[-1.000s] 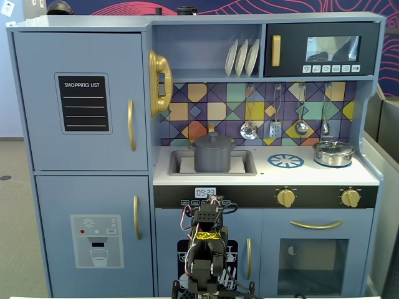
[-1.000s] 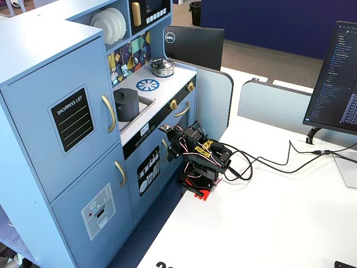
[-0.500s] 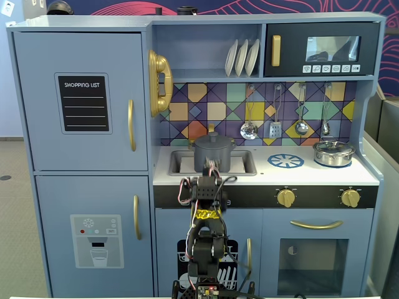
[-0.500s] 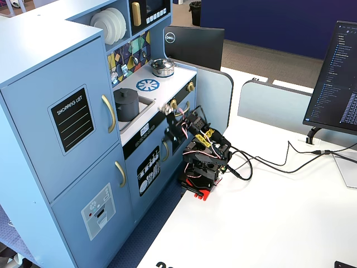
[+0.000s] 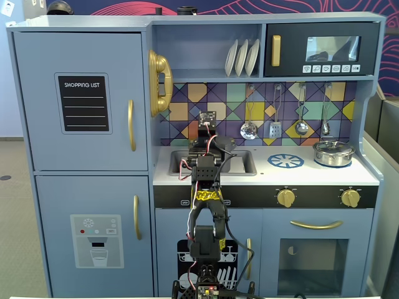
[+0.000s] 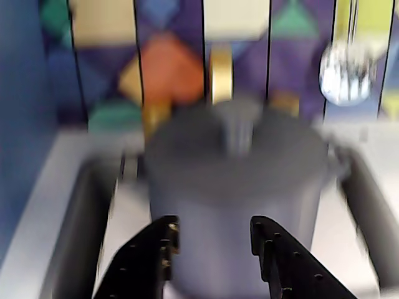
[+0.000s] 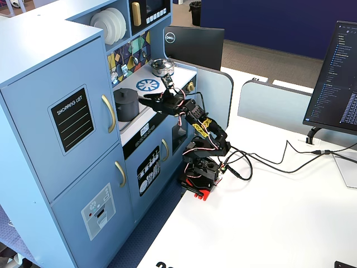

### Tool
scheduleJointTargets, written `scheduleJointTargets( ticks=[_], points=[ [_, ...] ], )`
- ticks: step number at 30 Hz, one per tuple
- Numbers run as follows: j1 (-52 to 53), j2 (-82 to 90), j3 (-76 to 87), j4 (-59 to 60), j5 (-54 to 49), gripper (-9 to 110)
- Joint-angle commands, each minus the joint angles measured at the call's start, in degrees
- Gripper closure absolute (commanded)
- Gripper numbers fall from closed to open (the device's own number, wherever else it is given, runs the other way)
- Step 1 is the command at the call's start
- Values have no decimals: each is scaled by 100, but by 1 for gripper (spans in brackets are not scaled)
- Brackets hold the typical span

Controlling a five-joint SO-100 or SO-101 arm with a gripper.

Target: Take off the lid from the gray recipient and place it on the counter

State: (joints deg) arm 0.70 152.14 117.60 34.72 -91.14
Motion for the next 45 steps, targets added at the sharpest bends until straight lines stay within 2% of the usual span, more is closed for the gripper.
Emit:
scheduleJointTargets(
  ticks=[1,6,18,31,45],
  points=[
    [44,-264,-431,-562,114,91],
    [132,-563,-378,-1107,237,87],
    [264,-1433,-264,-2250,62,88],
    [325,-2118,-492,-2470,9,88],
    [246,-3208,-1450,-2514,0,89]
  ],
)
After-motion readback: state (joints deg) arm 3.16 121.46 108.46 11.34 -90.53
